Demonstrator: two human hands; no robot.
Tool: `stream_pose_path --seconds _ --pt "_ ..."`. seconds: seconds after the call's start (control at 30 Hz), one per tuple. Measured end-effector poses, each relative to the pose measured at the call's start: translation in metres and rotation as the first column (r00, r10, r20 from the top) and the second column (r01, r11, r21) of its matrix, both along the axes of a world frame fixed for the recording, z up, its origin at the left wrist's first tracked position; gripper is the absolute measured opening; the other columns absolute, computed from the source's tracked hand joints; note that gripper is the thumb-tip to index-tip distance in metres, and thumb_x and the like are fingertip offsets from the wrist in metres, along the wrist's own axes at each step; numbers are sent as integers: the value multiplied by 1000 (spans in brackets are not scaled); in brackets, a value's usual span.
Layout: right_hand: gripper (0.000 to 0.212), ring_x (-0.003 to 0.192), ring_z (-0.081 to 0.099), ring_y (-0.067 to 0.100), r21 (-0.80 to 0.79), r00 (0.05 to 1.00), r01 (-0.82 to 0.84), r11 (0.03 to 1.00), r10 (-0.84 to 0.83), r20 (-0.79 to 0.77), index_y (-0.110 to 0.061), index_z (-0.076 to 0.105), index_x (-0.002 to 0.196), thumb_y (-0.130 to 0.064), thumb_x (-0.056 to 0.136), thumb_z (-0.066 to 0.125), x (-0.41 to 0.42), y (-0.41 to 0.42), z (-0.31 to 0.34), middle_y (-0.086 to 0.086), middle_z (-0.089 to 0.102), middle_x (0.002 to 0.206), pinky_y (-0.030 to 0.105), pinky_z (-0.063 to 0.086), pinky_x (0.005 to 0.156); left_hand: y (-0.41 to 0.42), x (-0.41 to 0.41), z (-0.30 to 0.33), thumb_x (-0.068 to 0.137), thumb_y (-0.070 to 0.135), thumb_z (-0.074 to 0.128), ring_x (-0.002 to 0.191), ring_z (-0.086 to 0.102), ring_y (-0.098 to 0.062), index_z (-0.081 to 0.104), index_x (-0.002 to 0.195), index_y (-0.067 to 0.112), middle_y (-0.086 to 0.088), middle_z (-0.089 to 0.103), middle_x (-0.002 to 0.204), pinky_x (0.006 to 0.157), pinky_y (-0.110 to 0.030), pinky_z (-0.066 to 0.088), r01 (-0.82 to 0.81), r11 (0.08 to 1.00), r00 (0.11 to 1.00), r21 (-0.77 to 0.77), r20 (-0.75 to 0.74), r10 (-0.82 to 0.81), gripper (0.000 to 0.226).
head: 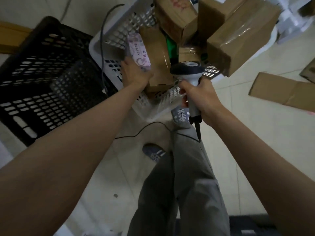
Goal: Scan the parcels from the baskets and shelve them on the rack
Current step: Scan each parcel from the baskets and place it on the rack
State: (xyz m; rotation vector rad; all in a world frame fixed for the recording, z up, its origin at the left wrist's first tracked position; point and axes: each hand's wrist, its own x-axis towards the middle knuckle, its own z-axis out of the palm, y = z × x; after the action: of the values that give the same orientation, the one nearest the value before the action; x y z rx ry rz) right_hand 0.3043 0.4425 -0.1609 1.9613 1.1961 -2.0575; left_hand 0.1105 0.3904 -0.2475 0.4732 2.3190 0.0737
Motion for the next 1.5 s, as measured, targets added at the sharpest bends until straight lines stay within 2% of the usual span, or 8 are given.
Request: stream_pose_path --seconds 0.17,0.3,0.6,0.93,1.13,1.27,1.4,1.5 --pt "12 54 62 11 -27 1000 -3 1000 3 -1 -12 60 100 -20 94 66 -11 5 -31 11 65 81 37 61 64 8 -1 -43 68 42 86 134 40 -34 36 136 5 -15 34 146 102 -43 45 -48 999 993 -14 -111 46 92" --pt "24 70 64 18 -58 999 -44 997 45 18 -9 61 111 -25 94 66 -14 9 -38 21 69 101 44 61 77 3 5 -51 65 42 85 128 45 -33 39 130 5 -14 37 143 95 -39 47 -66 996 966 58 -248 78 87" --pt "28 75 66 24 -34 998 -51 998 52 26 -5 61 117 -20 94 67 -16 9 2 21 69 105 46 64 76 -13 12 0 63 31 78 117 48 -30 45 116 2 -14 44 128 84 -31 42 -132 953 931 271 -295 213 68" --pt "21 68 68 21 151 991 -132 980 130 20 -6 67 104 -21 90 72 -10 -16 143 13 73 88 53 61 75 -57 22 175 68 19 81 114 51 -34 48 116 -1 -18 42 124 91 -44 48 26 890 962 454 -253 101 62" --pt "17 77 69 32 330 959 -272 904 283 16 0 71 98 -16 91 71 -10 -46 265 18 73 86 52 58 75 -119 29 305 67 18 85 109 54 -29 51 121 3 -14 43 124 84 -36 50 119 846 953 520 -299 50 65" --pt "10 61 64 25 404 913 -365 839 408 -23 -2 68 90 -12 92 71 -19 -76 351 12 68 72 42 55 63 -175 28 392 63 16 88 102 55 -26 53 120 5 -11 46 122 75 -31 44 180 855 929 487 -369 14 68" --pt "7 69 69 16 481 849 -427 766 523 -79 -19 65 92 -19 93 71 -34 -113 435 4 72 84 35 60 65 -240 21 474 60 14 88 107 51 -30 56 119 4 -12 49 118 89 -39 48 203 852 889 483 -456 47 68" --pt "6 72 73 26 503 781 -492 711 615 -106 -17 67 89 -21 93 70 -44 -140 488 10 75 84 42 62 72 -292 19 524 60 14 90 109 48 -26 55 122 8 -7 46 118 89 -38 48 170 835 863 524 -488 130 71"
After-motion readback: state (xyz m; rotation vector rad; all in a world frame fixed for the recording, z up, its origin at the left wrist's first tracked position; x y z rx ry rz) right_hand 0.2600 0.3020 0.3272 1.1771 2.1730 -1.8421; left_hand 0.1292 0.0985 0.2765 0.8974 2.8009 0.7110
